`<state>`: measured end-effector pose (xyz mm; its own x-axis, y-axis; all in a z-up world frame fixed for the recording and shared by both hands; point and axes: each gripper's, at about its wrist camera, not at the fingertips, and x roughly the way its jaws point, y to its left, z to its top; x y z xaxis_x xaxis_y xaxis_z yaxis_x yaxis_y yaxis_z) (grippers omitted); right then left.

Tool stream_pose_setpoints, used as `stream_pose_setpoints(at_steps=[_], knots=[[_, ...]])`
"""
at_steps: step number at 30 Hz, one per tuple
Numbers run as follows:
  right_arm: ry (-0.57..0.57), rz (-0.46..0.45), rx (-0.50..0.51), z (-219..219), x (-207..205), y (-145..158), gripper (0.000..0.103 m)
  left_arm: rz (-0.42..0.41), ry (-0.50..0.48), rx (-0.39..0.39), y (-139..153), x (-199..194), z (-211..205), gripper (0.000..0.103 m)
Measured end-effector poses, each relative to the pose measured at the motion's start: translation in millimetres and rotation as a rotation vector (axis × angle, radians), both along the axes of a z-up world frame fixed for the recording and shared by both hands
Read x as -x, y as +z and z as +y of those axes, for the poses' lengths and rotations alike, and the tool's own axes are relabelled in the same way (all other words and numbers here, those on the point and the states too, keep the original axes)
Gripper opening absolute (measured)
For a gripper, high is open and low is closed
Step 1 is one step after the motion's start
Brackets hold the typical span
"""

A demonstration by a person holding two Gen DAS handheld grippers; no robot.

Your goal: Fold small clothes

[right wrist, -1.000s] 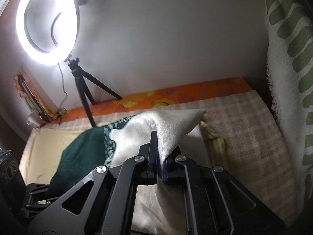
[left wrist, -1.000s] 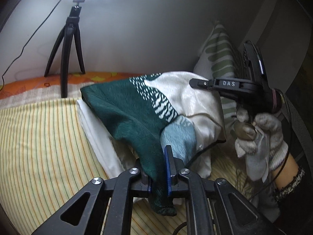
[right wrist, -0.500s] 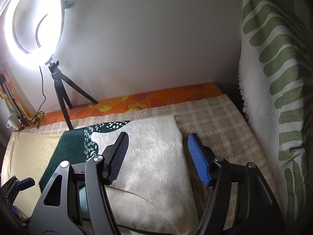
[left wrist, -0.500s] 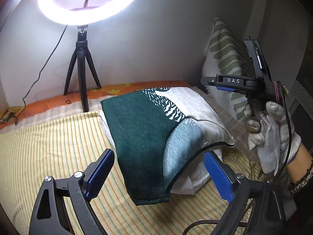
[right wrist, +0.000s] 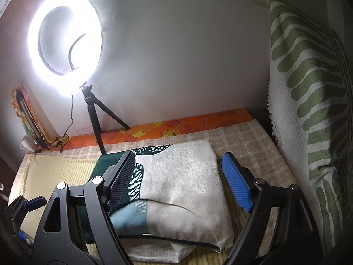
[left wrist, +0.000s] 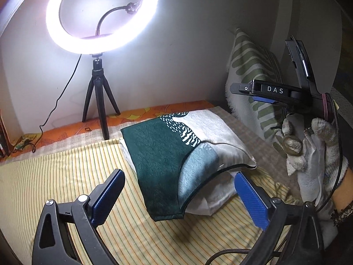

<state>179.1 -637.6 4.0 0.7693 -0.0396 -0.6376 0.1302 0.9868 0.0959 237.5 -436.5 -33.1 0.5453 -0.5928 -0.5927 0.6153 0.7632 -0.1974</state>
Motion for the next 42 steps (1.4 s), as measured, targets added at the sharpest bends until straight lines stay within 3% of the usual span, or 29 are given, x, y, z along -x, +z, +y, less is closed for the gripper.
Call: stream_pose_setpoints(at_steps=[14,17,21,25,27,42], knots=[[-0.026,-0.053,-0.004,33.2,56.7,34.5,0.084,-0.062,-0.007,0.0,33.6,50.5,25.2,0.102],[-0.048,-0.061,-0.002,41.1,69.5,35.6,0.092,-0.076,-0.003,-0.007,37.6,61.7,32.6,0.102],[-0.075,-0.082,0.006,54.6,90.9,37.5,0.092,-0.1,-0.002,-0.024,42.0,78.8,40.3,0.103],[-0.108,-0.094,0.028,68.7,110.9,36.9,0.094,-0.119,-0.009,-0.03,44.3,95.6,47.4,0.103],[-0.123,-0.106,0.046,76.4,123.2,36.3,0.103,-0.131,-0.008,-0.038,44.2,103.6,49.5,0.103],[-0.16,-0.131,0.084,99.9,167.3,13.5,0.103,-0.149,-0.008,-0.084,31.9,141.6,56.3,0.103]])
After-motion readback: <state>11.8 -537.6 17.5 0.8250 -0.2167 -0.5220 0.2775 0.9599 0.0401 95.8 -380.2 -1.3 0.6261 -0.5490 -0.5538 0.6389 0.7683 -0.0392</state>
